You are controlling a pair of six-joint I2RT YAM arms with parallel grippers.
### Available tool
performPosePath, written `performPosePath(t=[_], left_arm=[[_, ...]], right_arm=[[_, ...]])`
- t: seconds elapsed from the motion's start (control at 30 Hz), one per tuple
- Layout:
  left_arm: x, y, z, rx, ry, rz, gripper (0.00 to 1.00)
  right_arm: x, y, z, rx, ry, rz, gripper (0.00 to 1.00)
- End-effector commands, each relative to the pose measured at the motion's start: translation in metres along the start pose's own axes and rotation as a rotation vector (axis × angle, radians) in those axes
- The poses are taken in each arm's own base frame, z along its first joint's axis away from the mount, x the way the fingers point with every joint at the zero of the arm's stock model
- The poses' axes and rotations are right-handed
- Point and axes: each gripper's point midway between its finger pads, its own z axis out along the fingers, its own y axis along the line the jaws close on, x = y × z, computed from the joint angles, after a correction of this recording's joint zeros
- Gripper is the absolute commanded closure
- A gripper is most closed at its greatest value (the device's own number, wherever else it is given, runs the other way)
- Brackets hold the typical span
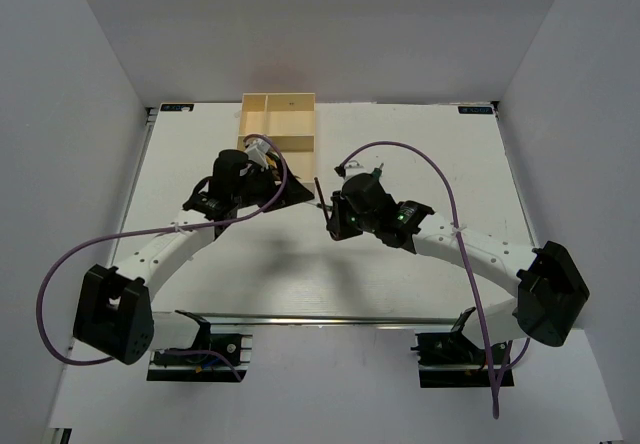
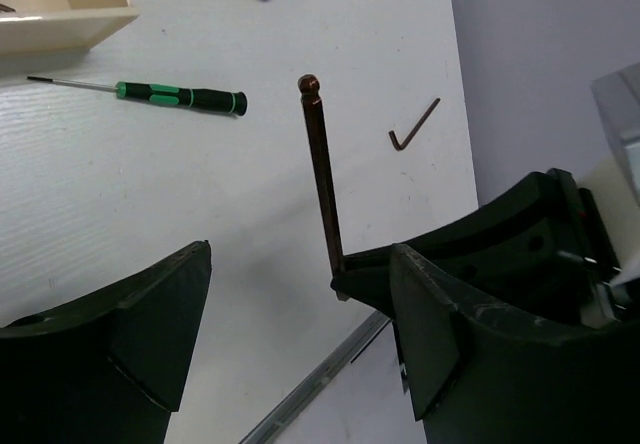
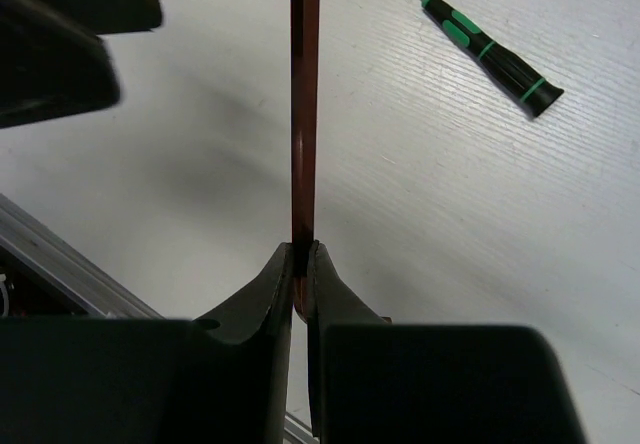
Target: Sort the tools into containers
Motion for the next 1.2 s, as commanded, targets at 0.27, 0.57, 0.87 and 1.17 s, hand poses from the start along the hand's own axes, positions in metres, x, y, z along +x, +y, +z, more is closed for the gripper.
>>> performPosePath(t=[0.27, 0.57, 0.87, 1.17], left_arm=[[-0.007, -0.024, 0.019, 0.069, -0.005, 0.006, 0.22], [-0.014, -0.030, 0.033, 0.062, -0.019, 0.012, 0.45], [-0.014, -0.031, 0.036, 0.055, -0.029, 0.002, 1.00], [-0.043, -0.013, 0.020, -0.082, -0.138, 0.089, 1.00]], right_arm=[[-0.044, 0.042, -0.014, -0.162, -0.132, -0.026, 1.00], [-0.049, 0.051, -0.018, -0.198, -0.148, -0.042, 1.00], [-0.049, 0.052, -0.019, -0.198, -0.154, -0.041, 0.99], [-0.045, 0.012, -0.033, -0.029, -0.187, -0.016, 0.49]])
